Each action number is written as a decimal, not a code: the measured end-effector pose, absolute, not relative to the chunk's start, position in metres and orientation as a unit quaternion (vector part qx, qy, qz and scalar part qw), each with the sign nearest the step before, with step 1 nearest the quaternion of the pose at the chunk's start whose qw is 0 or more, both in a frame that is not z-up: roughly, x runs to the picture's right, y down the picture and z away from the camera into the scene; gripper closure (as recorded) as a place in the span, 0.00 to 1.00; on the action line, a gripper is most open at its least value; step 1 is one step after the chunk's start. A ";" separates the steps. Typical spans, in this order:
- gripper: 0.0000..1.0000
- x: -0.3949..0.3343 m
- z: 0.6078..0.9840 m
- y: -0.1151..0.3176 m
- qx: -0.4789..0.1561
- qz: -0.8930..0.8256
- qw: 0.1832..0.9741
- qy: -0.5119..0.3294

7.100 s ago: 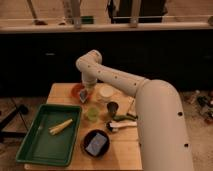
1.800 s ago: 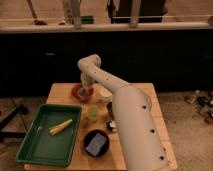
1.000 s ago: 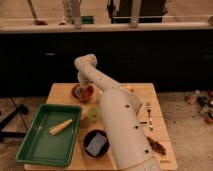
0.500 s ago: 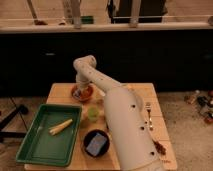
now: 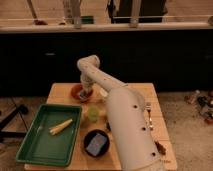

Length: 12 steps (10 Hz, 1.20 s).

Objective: Wipe red bowl with towel

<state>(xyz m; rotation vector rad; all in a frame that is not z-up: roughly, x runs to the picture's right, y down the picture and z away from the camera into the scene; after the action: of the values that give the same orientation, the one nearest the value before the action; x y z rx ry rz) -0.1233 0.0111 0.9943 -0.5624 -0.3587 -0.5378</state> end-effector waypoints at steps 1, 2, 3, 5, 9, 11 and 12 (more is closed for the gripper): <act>1.00 -0.124 1.000 0.007 -0.272 -0.259 0.911 -0.168; 1.00 -0.127 1.003 0.006 -0.271 -0.262 0.911 -0.166; 1.00 -0.131 1.007 0.005 -0.271 -0.264 0.911 -0.166; 1.00 -0.143 1.013 0.005 -0.270 -0.271 0.908 -0.171; 1.00 -0.166 1.005 0.012 -0.271 -0.292 0.895 -0.201; 1.00 -0.166 0.996 0.014 -0.273 -0.298 0.890 -0.210; 1.00 -0.162 0.991 0.015 -0.274 -0.301 0.889 -0.210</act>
<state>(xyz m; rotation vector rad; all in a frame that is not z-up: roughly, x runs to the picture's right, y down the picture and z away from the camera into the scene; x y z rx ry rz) -0.1622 0.0147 0.9913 -0.5692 -0.4365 -0.6258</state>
